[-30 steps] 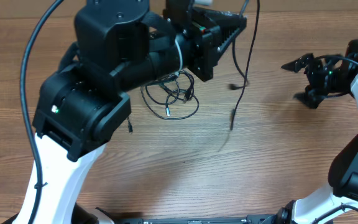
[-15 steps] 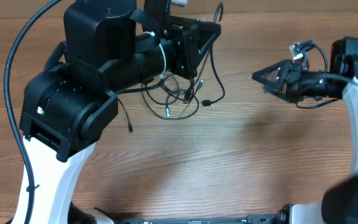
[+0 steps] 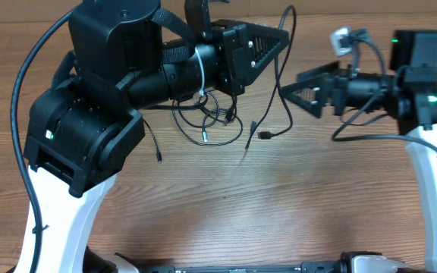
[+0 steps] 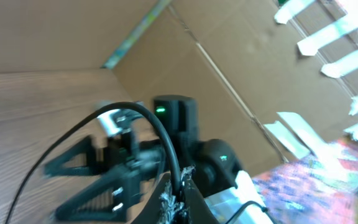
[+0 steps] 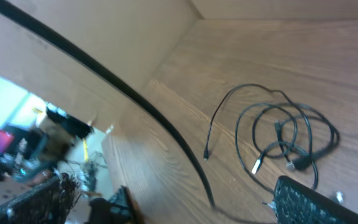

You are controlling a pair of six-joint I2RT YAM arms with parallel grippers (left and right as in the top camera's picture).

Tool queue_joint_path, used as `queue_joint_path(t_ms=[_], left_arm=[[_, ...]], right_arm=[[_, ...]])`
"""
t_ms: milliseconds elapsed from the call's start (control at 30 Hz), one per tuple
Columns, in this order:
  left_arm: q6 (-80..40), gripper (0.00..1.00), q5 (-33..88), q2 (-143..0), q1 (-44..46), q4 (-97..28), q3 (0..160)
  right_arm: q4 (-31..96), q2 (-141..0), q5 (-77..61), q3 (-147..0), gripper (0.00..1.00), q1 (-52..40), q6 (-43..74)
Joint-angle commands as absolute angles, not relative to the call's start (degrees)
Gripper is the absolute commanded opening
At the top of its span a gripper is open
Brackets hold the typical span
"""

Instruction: Untangle cables

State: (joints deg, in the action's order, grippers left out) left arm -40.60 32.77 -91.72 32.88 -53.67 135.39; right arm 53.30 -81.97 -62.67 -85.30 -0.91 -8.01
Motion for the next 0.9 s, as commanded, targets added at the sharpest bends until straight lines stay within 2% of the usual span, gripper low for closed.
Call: queue_joint_path(t_ms=[0, 100, 167, 200, 233, 267, 300, 433, 500, 633, 667, 700, 733, 867], left_arm=[[-45.6, 0.04, 36.1, -90.6, 32.6, -52.6, 136.2], [-49.7, 0.04, 36.1, -90.6, 32.6, -52.6, 136.2], [-50.3, 0.04, 36.1, -90.6, 32.6, -52.6, 136.2], [-50.1, 0.04, 35.9, -90.6, 32.6, -52.6, 136.2], [-49.5, 0.04, 35.4, -90.6, 32.6, -52.7, 136.2], [-46.5, 0.04, 32.5, -90.6, 31.8, -53.5, 136.2], [-44.8, 0.04, 29.2, -90.6, 31.4, -55.0, 136.2], [-43.3, 0.04, -4.8, -90.9, 30.7, -70.4, 136.1], [-43.2, 0.04, -15.1, -91.5, 30.7, -75.5, 136.1], [-42.1, 0.15, -20.4, -92.6, 30.7, -79.5, 136.1], [-41.7, 0.26, -22.4, -93.2, 30.7, -80.6, 136.1], [-41.7, 0.31, -22.5, -93.5, 30.7, -81.2, 136.1], [-41.7, 0.39, -21.4, -93.9, 30.7, -82.3, 136.1], [-34.1, 0.54, -10.7, -94.1, 30.7, -83.6, 136.1]], right_arm=[[49.7, -83.0, -53.8, -85.6, 1.0, -6.3, -6.0], [45.8, -84.2, -51.3, -85.6, 0.99, -9.0, -2.3], [44.6, -84.9, -51.5, -85.6, 0.88, -10.2, -1.5], [44.9, -84.9, -51.5, -85.6, 0.62, -10.5, -1.4], [45.1, -84.9, -51.5, -85.6, 0.43, -10.5, -0.6], [46.1, -84.9, -51.5, -85.6, 0.11, -10.5, 2.0], [47.2, -84.9, -51.5, -85.6, 0.04, -10.5, 2.6], [50.0, -84.9, -51.5, -85.6, 0.04, -10.5, 12.5], [49.9, -84.9, -52.2, -85.6, 0.04, -10.5, 19.8], [47.6, -84.9, -67.7, -85.6, 0.04, -10.5, 22.9], [47.2, -84.9, -69.1, -85.6, 0.04, -10.5, 28.2], [47.0, -84.9, -69.1, -85.6, 0.04, -10.5, 31.1], [46.8, -84.9, -69.1, -85.6, 0.04, -10.5, 33.7], [46.3, -84.9, -67.9, -85.6, 0.04, -10.5, 48.3]])
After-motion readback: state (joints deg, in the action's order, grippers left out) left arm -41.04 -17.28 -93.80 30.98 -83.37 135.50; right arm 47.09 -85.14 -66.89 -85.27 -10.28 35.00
